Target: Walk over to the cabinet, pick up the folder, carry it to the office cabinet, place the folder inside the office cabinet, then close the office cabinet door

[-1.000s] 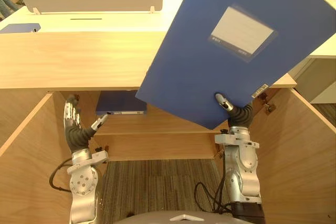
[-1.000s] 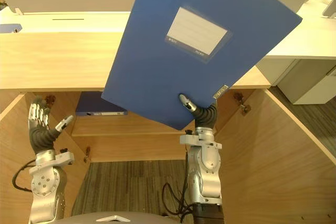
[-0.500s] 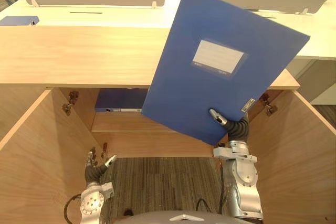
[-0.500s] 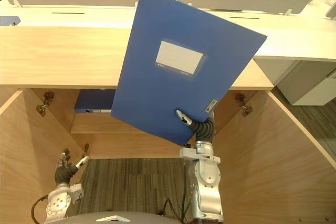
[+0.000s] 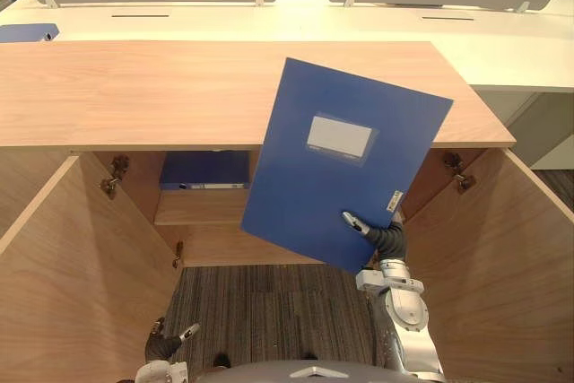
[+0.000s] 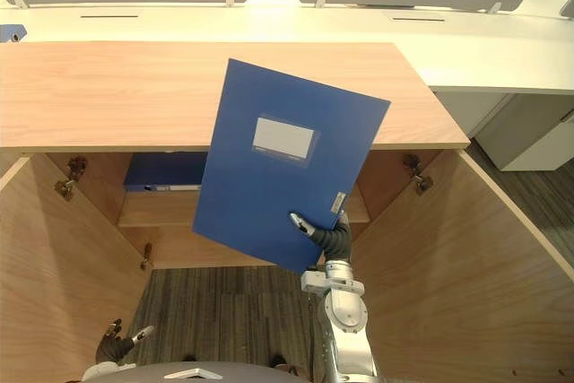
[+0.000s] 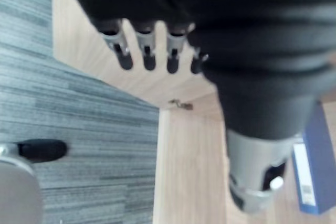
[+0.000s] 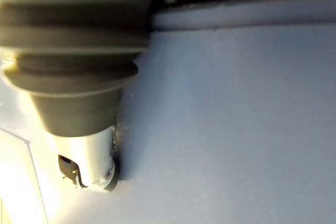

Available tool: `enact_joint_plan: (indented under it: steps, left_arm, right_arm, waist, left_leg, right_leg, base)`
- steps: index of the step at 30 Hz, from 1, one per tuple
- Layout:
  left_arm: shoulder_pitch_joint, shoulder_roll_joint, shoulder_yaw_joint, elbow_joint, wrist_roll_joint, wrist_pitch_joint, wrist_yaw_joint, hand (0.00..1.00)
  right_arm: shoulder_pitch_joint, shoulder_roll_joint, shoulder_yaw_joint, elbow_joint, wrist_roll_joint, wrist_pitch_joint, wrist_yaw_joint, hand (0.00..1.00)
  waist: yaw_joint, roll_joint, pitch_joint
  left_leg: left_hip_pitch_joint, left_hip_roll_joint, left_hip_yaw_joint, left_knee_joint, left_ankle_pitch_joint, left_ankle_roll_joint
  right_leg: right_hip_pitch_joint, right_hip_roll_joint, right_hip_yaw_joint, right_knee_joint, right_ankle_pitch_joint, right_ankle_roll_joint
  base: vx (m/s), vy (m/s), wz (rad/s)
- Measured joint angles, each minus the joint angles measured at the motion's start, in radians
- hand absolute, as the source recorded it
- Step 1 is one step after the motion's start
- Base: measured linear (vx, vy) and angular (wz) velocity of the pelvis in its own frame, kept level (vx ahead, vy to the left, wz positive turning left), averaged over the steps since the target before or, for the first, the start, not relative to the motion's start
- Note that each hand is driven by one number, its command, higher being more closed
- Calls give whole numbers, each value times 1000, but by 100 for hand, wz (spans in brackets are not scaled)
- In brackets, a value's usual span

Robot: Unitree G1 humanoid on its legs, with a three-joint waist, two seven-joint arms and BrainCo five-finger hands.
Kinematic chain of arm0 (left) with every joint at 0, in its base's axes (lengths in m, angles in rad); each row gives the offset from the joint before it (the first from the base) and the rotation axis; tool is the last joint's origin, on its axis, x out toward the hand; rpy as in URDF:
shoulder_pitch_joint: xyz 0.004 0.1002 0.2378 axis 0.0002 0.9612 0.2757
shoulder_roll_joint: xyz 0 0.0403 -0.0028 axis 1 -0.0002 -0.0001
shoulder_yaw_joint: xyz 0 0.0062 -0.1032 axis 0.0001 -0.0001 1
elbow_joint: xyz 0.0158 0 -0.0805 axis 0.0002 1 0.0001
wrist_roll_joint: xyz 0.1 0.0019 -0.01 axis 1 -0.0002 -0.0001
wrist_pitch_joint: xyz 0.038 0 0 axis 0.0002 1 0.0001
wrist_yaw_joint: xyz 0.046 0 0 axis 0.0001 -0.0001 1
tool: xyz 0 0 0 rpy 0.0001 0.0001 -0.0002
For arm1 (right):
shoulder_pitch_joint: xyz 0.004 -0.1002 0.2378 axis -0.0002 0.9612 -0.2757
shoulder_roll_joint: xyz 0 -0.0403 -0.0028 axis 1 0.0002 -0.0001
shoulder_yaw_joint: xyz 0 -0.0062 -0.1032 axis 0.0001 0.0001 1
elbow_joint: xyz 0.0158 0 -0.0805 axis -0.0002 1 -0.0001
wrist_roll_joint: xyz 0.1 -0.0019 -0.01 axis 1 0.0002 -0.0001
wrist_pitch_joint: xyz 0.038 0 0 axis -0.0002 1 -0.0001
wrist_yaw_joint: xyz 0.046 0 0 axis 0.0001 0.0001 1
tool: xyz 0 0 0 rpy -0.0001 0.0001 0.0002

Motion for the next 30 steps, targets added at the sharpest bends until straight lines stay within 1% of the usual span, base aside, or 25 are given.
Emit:
enact_joint_plan:
  steps: [5,6,7,8,9,10,11,12,14,16,17,19,20,21,22,23,24,26,27,28,29,30]
  left_arm:
    - [-4,7,0,37,3,0,-1,0]
    - [-4,8,0,54,4,1,-1,0]
    - [-5,9,2,55,7,1,-1,0]
    - [-6,10,2,55,11,0,-2,0]
    - [-8,8,4,56,11,0,-2,0]
    - [-13,3,9,58,12,0,-2,0]
    - [-18,-2,11,57,12,0,-2,0]
    - [-23,-6,21,57,12,0,-2,0]
    - [-24,-14,36,57,13,0,-2,0]
    - [-22,-22,47,61,22,0,-2,0]
    - [-21,-21,46,63,23,0,-2,0]
    - [-20,-15,39,93,28,0,-5,0]
    - [-21,-15,40,97,29,0,-5,0]
    - [-22,-13,40,107,29,0,-7,0]
    - [-24,-9,39,129,28,1,-8,0]
    - [-25,-8,37,133,28,2,-9,0]
    - [-25,-7,36,136,28,4,-9,0]
    - [-25,4,11,136,28,4,-10,0]
    - [-25,10,-4,137,27,5,-10,0]
    - [-25,12,-10,137,27,6,-10,0]
    - [-24,18,-27,137,27,6,-10,0]
    - [-25,25,-44,136,27,5,-10,0]
  right_arm:
    - [10,0,18,26,-1,1,0,100]
    - [11,-1,28,26,-1,1,0,100]
    - [11,-1,32,24,-1,0,0,100]
    - [11,-3,38,18,-1,0,1,100]
    - [11,-5,46,14,-1,0,1,100]
    - [16,-8,56,5,0,0,0,100]
    - [25,-11,67,-15,-1,1,-1,100]
    - [34,-11,73,-43,-1,1,-1,100]
    - [35,-12,76,-82,-4,1,-1,100]
    - [24,-11,77,-138,-12,0,-1,100]
    - [16,-12,78,-141,-18,-2,-1,100]
    - [-12,-14,82,-138,-31,-3,-2,100]
    - [-14,-17,85,-137,-31,-4,-2,100]
    - [-20,-29,87,-132,-31,-3,-2,100]
    - [-35,-39,95,-105,-38,-3,-1,100]
    - [-42,-45,96,-87,-39,-3,0,100]
    - [-54,-53,97,-59,-39,-3,-1,100]
    - [-60,-54,97,-28,-39,1,0,100]
    - [-60,-53,99,-18,-39,1,2,100]
    - [-59,-54,102,-18,-39,2,2,100]
    - [-59,-55,110,-18,-39,3,2,100]
    - [-60,-53,114,-18,-39,7,2,100]
  waist:
    - [1,4,3]
    - [1,5,6]
    - [4,4,21]
    - [12,9,44]
    - [15,13,55]
    - [14,22,67]
    - [16,33,83]
    - [17,34,95]
    - [24,36,98]
    - [46,35,99]
    - [49,35,99]
    - [52,35,97]
    - [53,35,97]
    - [55,35,96]
    - [54,36,95]
    - [55,37,94]
    - [58,38,93]
    - [58,35,93]
    - [50,33,95]
    - [43,33,95]
    - [32,33,95]
    - [20,33,95]
  left_leg:
    - [-2,1,2,1,-2,-1]
    - [-8,2,5,15,-10,-1]
    - [-24,7,8,61,-35,0]
    - [-62,21,17,154,-85,-1]
    - [-84,26,20,206,-111,-1]
    - [-117,41,20,273,-143,0]
    - [-148,58,23,340,-163,-3]
    - [-172,63,32,386,-165,-3]
    - [-185,70,52,420,-165,-3]
    - [-200,76,59,459,-164,-5]
    - [-200,75,60,460,-163,-6]
    - [-176,70,76,414,-163,-5]
    - [-171,70,79,401,-163,-5]
    - [-153,66,94,363,-163,-5]
    - [-121,60,125,311,-163,-5]
    - [-107,59,137,292,-163,-5]
    - [-87,56,154,266,-161,-7]
    - [-60,40,176,238,-162,-6]
    - [-36,25,186,219,-163,-4]
    - [-24,17,186,212,-164,-3]
    - [-4,4,184,207,-166,1]
    - [10,-1,180,205,-169,7]
  right_leg:
    - [0,0,0,-2,0,0]
    - [-1,1,3,-1,0,0]
    - [0,1,9,4,-2,-2]
    - [0,5,19,16,-8,-6]
    - [1,7,20,22,-13,-7]
    - [-2,12,15,32,-28,-18]
    - [-6,14,11,48,-39,-21]
    - [-7,11,6,57,-47,-22]
    - [-11,11,9,58,-52,-22]
    - [-17,10,32,47,-50,-26]
    - [-19,11,41,44,-49,-27]
    - [-29,12,68,31,-41,-26]
    - [-33,13,76,28,-35,-20]
    - [-37,16,97,20,-18,-10]
    - [-50,18,123,25,-13,-8]
    - [-57,18,134,34,-14,-6]
    - [-79,19,157,66,-27,-5]
    - [-142,10,187,195,-88,3]
    - [-184,-2,197,300,-127,15]
    - [-203,-7,199,351,-140,18]
    - [-230,-20,197,435,-154,13]
    - [-243,-29,186,485,-157,8]
  base:
    - [0,0,-1]
    - [-5,0,-7]
    - [-31,-11,-18]
    - [-58,-15,-18]
    - [-67,-17,-10]
    - [-49,9,6]
    - [-38,18,18]
    - [-33,14,15]
    - [-9,-7,2]
    - [17,-1,-22]
    - [34,2,-33]
    - [52,6,-36]
    - [63,8,-40]
    - [109,19,-58]
    - [98,20,-62]
    - [96,38,-66]
    - [45,48,-57]
    - [28,52,-48]
    - [14,41,-23]
    - [3,52,-17]
    - [-22,52,-1]
    - [-27,46,4]
